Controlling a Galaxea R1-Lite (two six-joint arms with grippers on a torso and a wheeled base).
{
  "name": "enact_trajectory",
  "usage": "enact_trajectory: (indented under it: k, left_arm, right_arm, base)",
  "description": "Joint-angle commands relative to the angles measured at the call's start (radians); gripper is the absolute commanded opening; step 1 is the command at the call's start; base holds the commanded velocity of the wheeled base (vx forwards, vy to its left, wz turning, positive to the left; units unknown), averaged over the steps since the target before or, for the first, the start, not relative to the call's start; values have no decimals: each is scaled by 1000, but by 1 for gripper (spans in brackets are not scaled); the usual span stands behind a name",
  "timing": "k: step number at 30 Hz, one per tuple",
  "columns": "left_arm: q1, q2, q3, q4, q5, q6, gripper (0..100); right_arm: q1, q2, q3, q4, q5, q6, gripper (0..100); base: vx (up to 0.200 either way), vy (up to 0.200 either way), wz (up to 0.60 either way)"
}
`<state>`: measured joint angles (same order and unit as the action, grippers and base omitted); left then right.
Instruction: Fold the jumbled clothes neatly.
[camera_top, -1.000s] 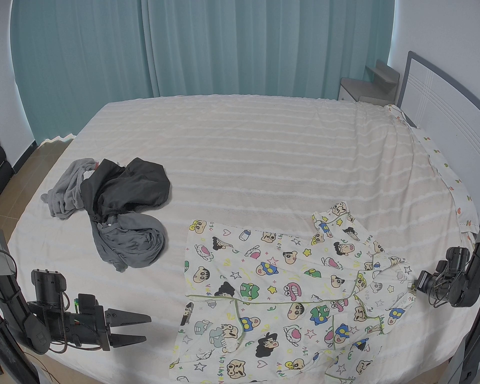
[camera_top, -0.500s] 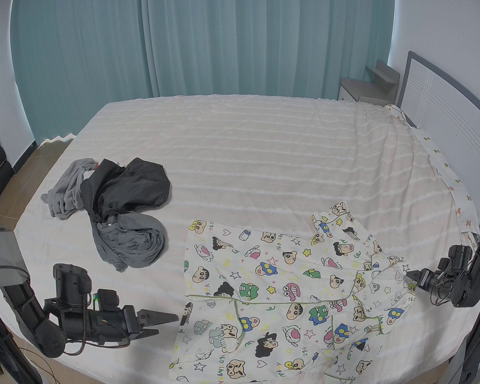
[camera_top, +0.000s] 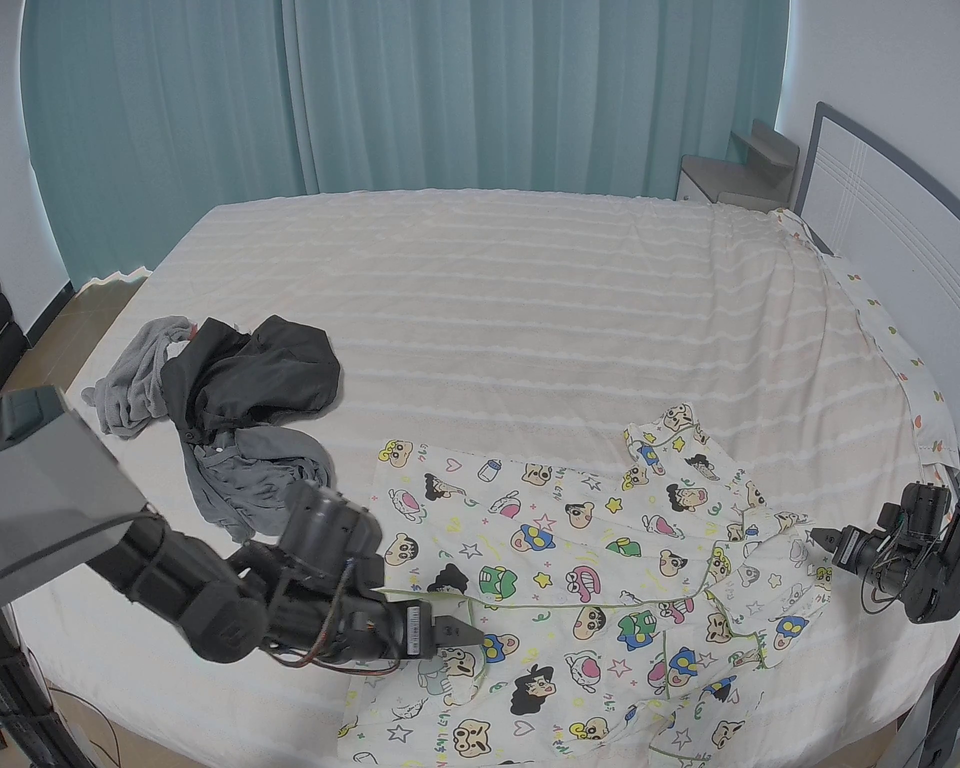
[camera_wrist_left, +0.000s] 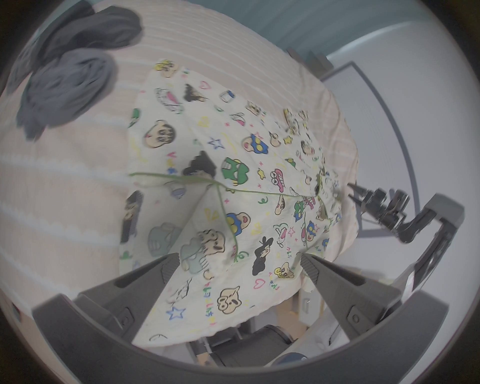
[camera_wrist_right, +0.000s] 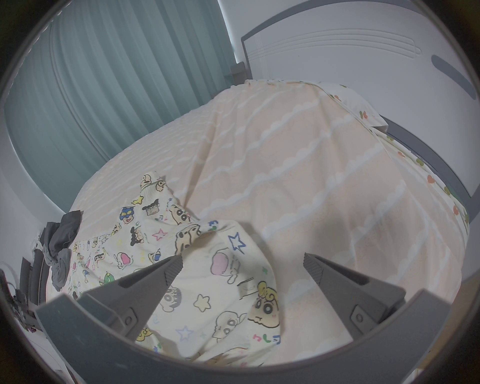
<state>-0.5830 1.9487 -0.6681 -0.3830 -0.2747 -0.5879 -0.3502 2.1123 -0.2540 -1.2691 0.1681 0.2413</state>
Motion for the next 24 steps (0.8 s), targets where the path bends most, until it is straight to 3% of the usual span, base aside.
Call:
enact_trajectory:
  k: [1, 6, 10, 14, 17, 24]
  left_arm:
    - [-127, 185, -265, 200, 78, 125, 100]
    - [-138, 219, -291, 208, 75, 145, 100]
    - [-136, 231, -286, 243, 80, 220, 100]
    - [-138, 265, -288, 266, 124, 269, 100]
    - [-138, 279, -288, 263, 164, 276, 100]
    - [-146, 292, -288, 260, 175, 276, 100]
  right_arm:
    - [43, -34, 55, -62, -1, -4, 100]
    - [48, -35, 56, -62, -1, -4, 100]
    - [53, -32, 61, -62, -1, -5, 100]
    - [65, -32, 64, -64, -1, -5, 100]
    - [65, -32, 67, -64, -1, -7, 100]
    - [74, -20, 68, -64, -1, -8, 100]
  base:
    - [0, 0, 0]
    - [0, 0, 0]
    - [0, 0, 0]
    - [0, 0, 0]
    - [0, 0, 0]
    - [0, 0, 0]
